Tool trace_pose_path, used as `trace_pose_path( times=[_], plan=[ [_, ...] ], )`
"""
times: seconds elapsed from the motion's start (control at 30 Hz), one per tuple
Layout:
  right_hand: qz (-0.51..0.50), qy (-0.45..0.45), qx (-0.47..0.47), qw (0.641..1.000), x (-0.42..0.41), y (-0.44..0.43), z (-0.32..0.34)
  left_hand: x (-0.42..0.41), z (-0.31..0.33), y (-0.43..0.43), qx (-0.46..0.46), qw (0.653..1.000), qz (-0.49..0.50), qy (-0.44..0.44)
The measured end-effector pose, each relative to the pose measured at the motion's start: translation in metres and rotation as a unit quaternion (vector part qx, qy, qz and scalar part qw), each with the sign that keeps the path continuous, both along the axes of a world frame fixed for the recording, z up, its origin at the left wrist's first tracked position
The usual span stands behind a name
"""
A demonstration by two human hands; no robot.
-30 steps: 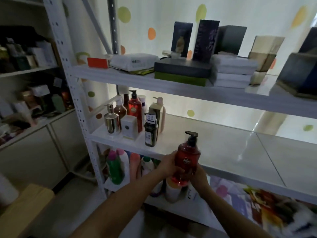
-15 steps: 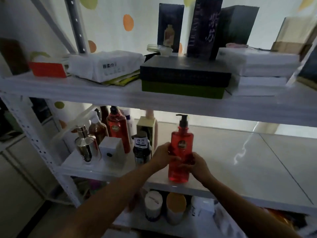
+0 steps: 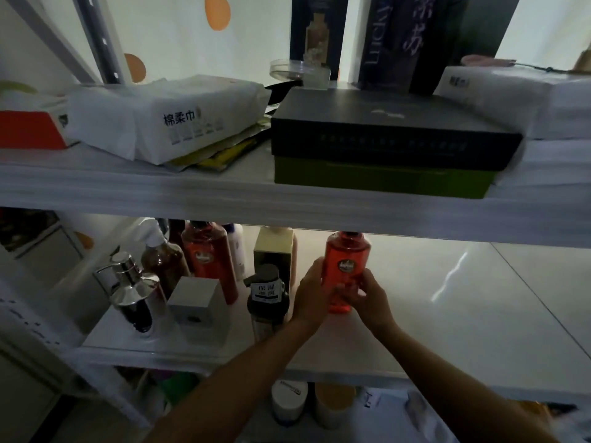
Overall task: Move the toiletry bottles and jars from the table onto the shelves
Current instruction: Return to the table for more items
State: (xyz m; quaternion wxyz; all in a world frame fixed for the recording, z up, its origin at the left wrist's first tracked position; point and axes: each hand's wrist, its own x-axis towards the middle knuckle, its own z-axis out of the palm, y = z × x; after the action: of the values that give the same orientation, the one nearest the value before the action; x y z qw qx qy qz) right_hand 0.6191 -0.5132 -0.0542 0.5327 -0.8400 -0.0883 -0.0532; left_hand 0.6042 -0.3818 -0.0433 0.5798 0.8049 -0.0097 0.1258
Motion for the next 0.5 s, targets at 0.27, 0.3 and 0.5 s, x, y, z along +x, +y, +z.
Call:
trace_pose_path(
  times=[0.27, 0.3, 0.5],
  plan=[
    [-0.063, 0.011, 0.042, 0.997, -0.034, 0.009, -0.017, -0.035, -0.036, -0.006, -0.104, 0.991, 0.003, 0.086],
    [-0.069, 0.030, 0.050, 0.996, -0.042, 0.009, -0.019, -0.040, -0.041, -0.006, -0.098, 0.992, -0.010, 0.084],
    [-0.039, 0.057, 0.046, 0.997, -0.049, 0.013, -0.019, -0.040, -0.044, -0.008, -0.065, 0.994, -0.052, 0.070]
  ],
)
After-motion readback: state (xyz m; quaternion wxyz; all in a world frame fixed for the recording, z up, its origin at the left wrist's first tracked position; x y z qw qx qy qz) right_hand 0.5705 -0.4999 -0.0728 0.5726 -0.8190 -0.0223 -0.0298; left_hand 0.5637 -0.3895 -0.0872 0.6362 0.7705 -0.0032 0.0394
